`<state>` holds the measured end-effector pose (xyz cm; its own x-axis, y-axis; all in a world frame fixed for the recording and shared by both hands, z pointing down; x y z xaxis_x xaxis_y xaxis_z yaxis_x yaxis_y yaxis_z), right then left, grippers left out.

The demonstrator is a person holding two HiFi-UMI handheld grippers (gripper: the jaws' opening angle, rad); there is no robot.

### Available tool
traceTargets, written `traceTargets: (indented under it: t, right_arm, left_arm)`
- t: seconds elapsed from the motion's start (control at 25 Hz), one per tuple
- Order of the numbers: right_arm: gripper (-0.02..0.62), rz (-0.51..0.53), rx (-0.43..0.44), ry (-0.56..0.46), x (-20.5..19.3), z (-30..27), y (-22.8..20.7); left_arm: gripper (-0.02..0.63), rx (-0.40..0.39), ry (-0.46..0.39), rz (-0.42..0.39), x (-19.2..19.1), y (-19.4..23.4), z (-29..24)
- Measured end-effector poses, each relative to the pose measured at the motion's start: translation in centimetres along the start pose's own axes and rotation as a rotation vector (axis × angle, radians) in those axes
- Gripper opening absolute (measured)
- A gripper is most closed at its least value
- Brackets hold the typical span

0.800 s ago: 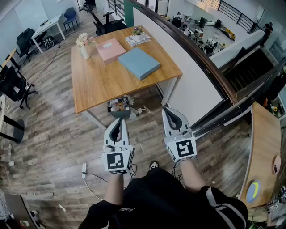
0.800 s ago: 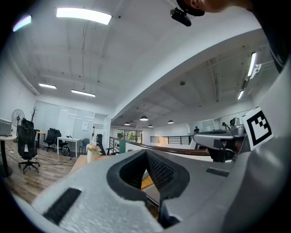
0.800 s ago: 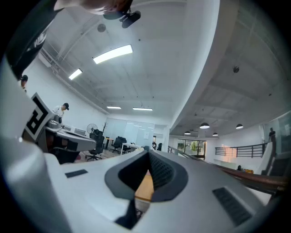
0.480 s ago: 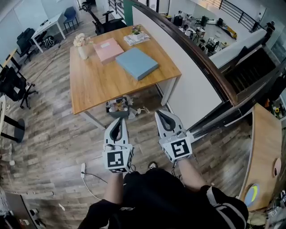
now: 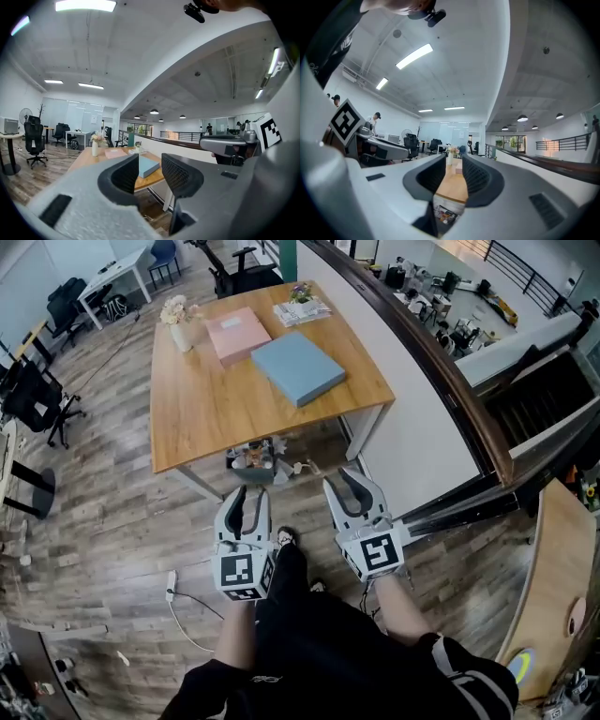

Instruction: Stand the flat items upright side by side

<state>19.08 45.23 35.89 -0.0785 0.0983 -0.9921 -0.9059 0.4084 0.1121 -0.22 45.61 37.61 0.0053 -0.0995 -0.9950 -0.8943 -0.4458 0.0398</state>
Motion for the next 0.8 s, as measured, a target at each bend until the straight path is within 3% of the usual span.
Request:
traceTargets:
  t: [0.16, 0.56, 0.8]
  right_arm:
    - [0.120, -0.002, 0.013, 0.044, -0.7, -3.3, -1.8]
    - [0.144, 0.011, 0.001, 0.044, -2.2, -15.3, -7.5]
    - [0.167, 0.052, 0.038, 0.183, -3.8, -22.1, -8.9]
  left_arm:
    - [0.193, -0.008, 0.021, 0.031, -0.9, 1.5, -4.0]
    - [0.199, -0.053, 0.060, 0.073, -0.1, 7.9, -16.2]
    - [0.198, -0.088, 0.093, 0.117, 0.3, 12.2, -22.3]
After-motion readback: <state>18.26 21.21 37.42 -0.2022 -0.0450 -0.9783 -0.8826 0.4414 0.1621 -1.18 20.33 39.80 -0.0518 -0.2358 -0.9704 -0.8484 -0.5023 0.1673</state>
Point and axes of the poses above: the fingertips, and each gripper's own axes: z backward along the fingers, y to its left, x out of its top, the point moved 5 cm from there along z, backward along the fingers, and after that the axes turned 6 degrees about -x, right-handed, at the moved point
